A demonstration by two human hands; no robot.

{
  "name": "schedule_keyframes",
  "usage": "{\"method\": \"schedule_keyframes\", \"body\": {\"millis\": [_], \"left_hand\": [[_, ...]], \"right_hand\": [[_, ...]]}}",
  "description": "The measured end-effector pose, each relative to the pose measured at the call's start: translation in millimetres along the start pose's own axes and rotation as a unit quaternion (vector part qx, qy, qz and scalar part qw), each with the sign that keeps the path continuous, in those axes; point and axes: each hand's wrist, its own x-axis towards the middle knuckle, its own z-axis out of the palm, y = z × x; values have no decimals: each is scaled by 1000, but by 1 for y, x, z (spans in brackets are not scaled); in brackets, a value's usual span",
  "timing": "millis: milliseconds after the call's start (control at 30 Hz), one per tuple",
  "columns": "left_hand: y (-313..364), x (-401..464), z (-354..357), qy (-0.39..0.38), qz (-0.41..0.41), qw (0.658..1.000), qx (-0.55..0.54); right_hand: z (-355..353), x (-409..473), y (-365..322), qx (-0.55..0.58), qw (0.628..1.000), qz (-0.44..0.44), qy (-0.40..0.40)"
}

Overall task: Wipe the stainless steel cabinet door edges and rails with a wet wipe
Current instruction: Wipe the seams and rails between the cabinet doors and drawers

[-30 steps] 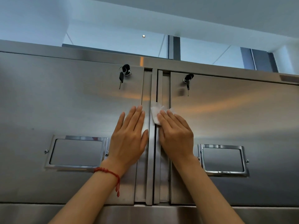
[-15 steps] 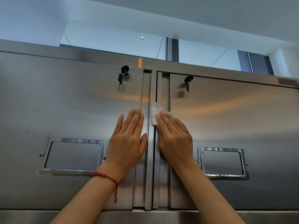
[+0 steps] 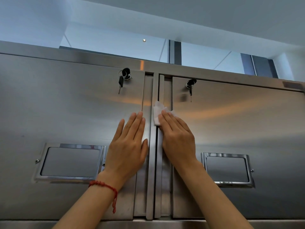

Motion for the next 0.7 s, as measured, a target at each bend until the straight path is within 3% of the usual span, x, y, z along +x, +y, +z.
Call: {"method": "schedule_keyframes", "body": {"millis": [700], "left_hand": [[-1, -2, 3, 3, -46, 999, -1]], "right_hand": [[4, 2, -3, 3, 1000, 13, 17]]}}
